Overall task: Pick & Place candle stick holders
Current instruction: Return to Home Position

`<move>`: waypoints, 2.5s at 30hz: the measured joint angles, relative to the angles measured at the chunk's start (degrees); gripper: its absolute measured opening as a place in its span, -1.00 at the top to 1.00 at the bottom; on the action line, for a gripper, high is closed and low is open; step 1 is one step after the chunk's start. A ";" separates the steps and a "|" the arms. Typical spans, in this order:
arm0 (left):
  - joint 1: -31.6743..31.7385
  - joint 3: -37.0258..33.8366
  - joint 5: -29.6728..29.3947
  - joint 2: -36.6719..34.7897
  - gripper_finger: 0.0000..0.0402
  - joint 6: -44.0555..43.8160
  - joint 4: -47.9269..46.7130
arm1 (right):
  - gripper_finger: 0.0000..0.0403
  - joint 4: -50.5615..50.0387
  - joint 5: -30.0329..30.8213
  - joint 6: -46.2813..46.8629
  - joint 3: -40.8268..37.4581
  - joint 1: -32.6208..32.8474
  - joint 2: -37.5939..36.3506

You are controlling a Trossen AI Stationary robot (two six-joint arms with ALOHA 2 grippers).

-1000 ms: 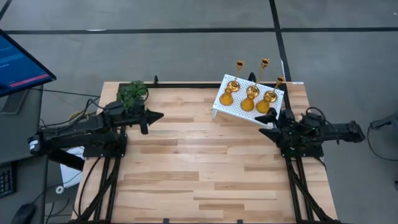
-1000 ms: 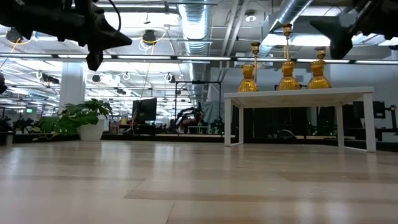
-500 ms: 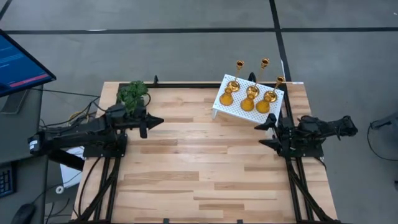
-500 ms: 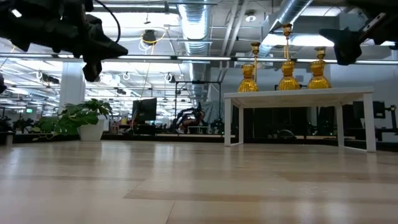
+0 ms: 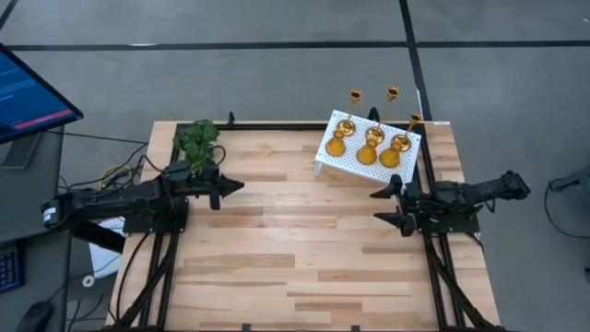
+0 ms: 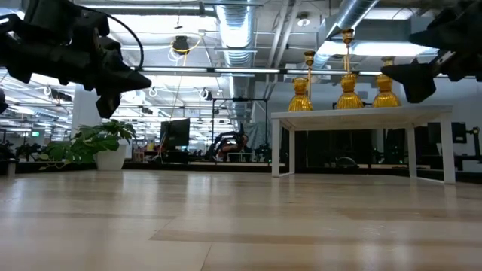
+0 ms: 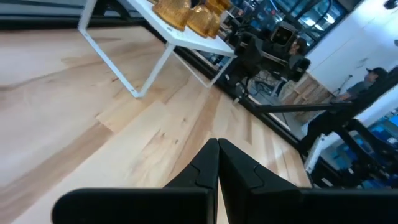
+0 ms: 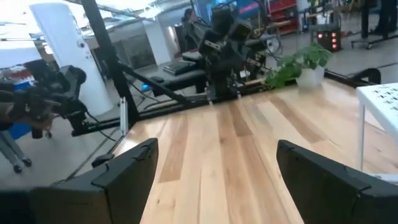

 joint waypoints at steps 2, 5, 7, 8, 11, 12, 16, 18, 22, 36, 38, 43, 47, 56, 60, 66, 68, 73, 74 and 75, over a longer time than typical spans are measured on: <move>0.01 0.00 -1.07 0.43 0.96 0.03 -0.01 | -0.58 -0.03 0.22 0.17 0.04 -0.08 0.38; 0.02 0.00 -1.18 0.48 0.96 0.01 0.03 | -0.58 -0.06 0.40 0.16 0.04 -0.08 1.31; 0.00 0.00 -1.17 0.48 0.96 0.02 0.02 | -0.58 -0.09 0.13 0.18 0.04 -0.07 1.75; 0.01 0.00 -1.18 0.48 0.96 -0.02 0.03 | -0.58 -0.10 0.13 0.93 0.04 -0.03 1.91; 0.00 0.00 -1.18 0.48 0.96 -1.63 0.49 | -0.58 -0.16 0.09 4.36 0.04 0.03 2.51; 0.00 0.00 -1.18 0.48 0.96 -1.71 0.64 | -0.58 -0.16 0.11 3.73 0.04 0.01 2.72; 0.00 0.00 -1.66 0.45 0.96 -0.40 1.42 | -0.53 -0.02 2.45 -0.81 0.06 -0.28 3.64; 0.00 0.00 -2.27 0.45 0.96 -0.05 1.44 | -0.51 0.16 4.23 -1.87 0.06 -0.83 3.56; 0.00 0.00 -2.28 0.45 0.96 -0.10 1.62 | -0.50 0.26 4.42 -1.99 0.07 -1.87 3.57; 0.00 0.00 -2.28 0.45 0.96 0.20 2.09 | -0.36 -0.08 1.84 -3.89 0.09 -1.99 3.62; 0.00 0.00 -2.39 0.45 0.97 2.17 2.12 | -0.20 -0.09 0.33 -6.28 0.07 -1.45 3.62; 0.00 0.00 -4.15 0.45 0.97 4.81 2.24 | 0.51 -0.10 -2.02 -12.24 0.02 -0.39 3.53; 0.02 0.00 -4.64 0.45 0.95 4.81 2.44 | 0.93 -0.71 -4.42 -15.75 0.02 -0.37 3.55; 0.00 0.00 -4.64 0.47 0.97 4.79 2.53 | 0.95 -0.60 -3.23 -16.35 0.02 -0.39 3.55; 0.00 0.01 -4.64 0.48 0.95 4.79 2.55 | 0.97 -0.62 -3.21 -16.35 0.02 -0.39 3.55; 0.02 0.02 -4.64 0.46 0.94 4.78 2.55 | 0.97 -0.63 -3.10 -16.36 0.02 -0.39 3.55; 0.00 0.02 -4.64 0.46 0.94 4.79 2.55 | 0.97 -0.65 -3.10 -16.35 0.02 -0.37 3.55; 0.02 0.02 -4.64 0.47 0.94 4.78 2.58 | 0.97 -0.67 -3.08 -16.38 0.02 -0.39 3.55; 0.00 0.02 -4.62 0.48 0.94 4.76 2.58 | 0.97 -0.67 -3.08 -16.38 0.02 -0.39 3.55; 0.02 0.02 -4.62 0.47 0.94 4.76 2.58 | 0.97 -0.67 -3.08 -16.38 0.02 -0.39 3.55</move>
